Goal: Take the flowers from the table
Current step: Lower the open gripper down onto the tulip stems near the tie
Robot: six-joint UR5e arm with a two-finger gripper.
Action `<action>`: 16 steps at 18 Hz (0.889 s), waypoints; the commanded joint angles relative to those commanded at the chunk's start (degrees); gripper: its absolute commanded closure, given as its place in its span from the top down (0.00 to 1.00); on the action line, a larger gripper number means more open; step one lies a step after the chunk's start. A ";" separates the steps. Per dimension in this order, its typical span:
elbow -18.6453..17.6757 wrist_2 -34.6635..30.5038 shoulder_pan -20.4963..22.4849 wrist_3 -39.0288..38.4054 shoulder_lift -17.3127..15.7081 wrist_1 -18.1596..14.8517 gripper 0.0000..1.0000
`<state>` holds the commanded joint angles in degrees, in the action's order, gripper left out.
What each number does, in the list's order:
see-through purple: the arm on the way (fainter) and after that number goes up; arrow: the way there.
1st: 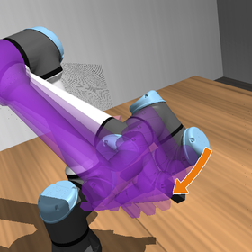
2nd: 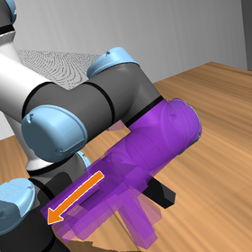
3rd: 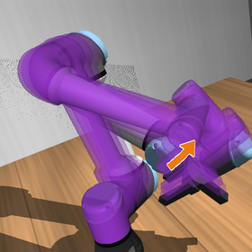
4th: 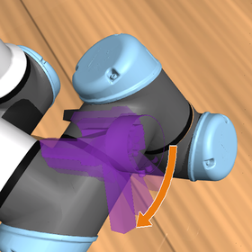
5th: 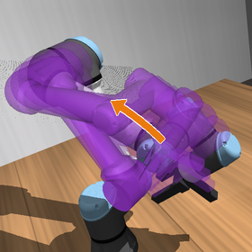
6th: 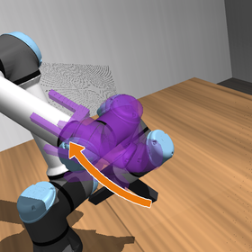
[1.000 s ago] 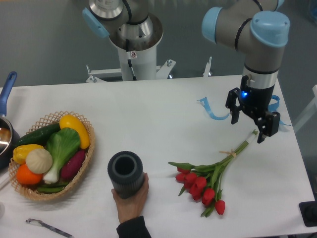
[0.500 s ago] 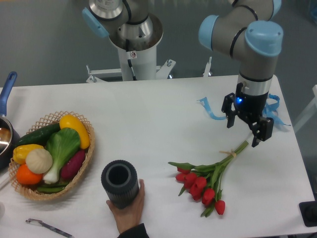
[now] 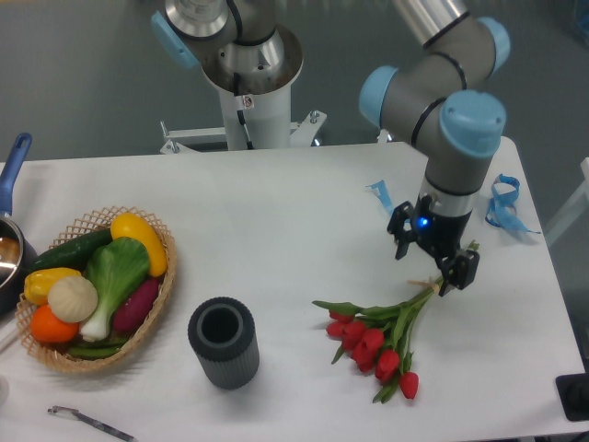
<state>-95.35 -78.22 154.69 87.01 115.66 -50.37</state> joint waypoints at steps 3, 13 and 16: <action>0.17 -0.17 -0.18 -3.77 0.88 1.15 1.00; 1.40 -1.67 0.69 -3.08 5.19 2.64 1.00; 1.48 -3.24 0.79 -1.85 5.54 2.56 1.00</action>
<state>-93.87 -81.46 155.48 85.16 121.20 -47.81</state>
